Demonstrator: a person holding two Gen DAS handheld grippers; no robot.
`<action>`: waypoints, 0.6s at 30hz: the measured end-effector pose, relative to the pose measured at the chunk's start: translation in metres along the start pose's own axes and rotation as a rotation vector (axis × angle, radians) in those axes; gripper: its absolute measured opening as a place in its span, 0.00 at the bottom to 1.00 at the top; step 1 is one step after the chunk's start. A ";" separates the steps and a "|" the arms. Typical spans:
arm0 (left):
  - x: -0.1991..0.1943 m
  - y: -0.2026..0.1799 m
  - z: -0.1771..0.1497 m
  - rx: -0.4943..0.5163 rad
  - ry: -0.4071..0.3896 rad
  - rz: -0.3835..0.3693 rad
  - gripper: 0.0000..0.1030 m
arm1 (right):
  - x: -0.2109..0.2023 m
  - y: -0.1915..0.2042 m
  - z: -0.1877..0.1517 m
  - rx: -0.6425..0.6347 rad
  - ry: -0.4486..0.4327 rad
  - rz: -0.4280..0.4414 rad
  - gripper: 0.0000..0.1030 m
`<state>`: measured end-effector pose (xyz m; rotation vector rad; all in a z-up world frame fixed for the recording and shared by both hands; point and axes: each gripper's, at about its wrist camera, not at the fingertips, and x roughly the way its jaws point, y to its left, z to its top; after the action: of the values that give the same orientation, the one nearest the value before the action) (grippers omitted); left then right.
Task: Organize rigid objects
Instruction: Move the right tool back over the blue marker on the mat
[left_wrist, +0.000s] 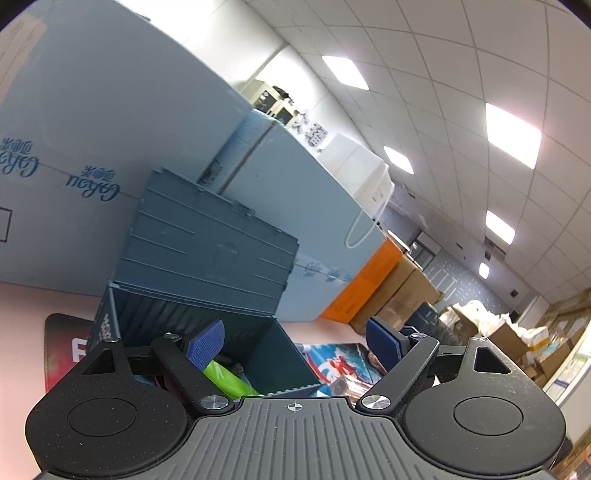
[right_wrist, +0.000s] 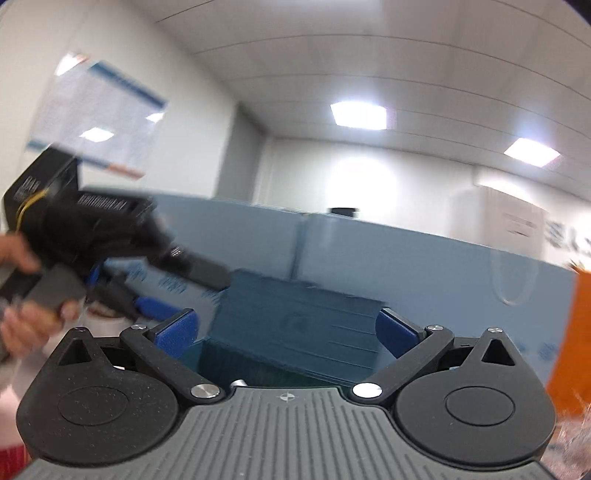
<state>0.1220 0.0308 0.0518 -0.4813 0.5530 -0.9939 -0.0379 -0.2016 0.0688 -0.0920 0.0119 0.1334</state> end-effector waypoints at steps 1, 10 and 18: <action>0.001 -0.002 -0.001 0.010 0.003 -0.001 0.83 | -0.004 -0.003 0.000 0.019 -0.001 -0.021 1.00; 0.012 -0.015 -0.011 0.057 0.045 0.007 0.83 | -0.047 -0.027 -0.016 0.126 0.014 -0.150 1.00; 0.025 -0.031 -0.021 0.105 0.097 0.003 0.83 | -0.070 -0.043 -0.030 0.166 0.023 -0.216 1.00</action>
<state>0.0994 -0.0078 0.0492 -0.3395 0.5847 -1.0415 -0.1017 -0.2563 0.0436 0.0715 0.0361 -0.0846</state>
